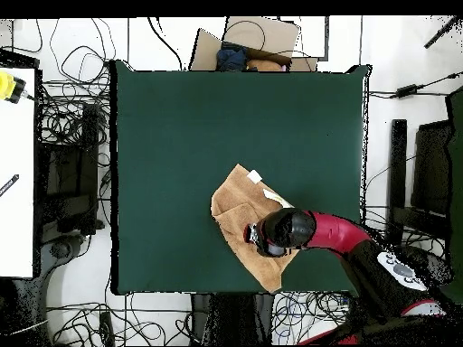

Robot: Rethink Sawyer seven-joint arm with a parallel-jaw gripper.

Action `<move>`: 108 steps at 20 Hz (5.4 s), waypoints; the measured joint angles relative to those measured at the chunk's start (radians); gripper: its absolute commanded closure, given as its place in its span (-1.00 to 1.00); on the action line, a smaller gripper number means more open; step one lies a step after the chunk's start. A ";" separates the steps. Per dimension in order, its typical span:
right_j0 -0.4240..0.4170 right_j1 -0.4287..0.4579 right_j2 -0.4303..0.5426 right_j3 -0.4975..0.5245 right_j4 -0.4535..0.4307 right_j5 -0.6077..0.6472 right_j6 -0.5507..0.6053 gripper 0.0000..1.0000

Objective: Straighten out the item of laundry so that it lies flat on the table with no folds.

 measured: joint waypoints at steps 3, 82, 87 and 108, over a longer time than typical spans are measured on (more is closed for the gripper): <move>0.001 -0.002 0.000 0.004 0.000 0.000 0.000 1.00; 0.687 -0.143 -0.667 0.188 -0.116 -0.757 0.000 1.00; 0.717 -0.161 -0.715 0.189 -0.116 -0.759 0.000 1.00; 0.923 0.019 -0.957 0.188 0.043 -0.952 0.000 1.00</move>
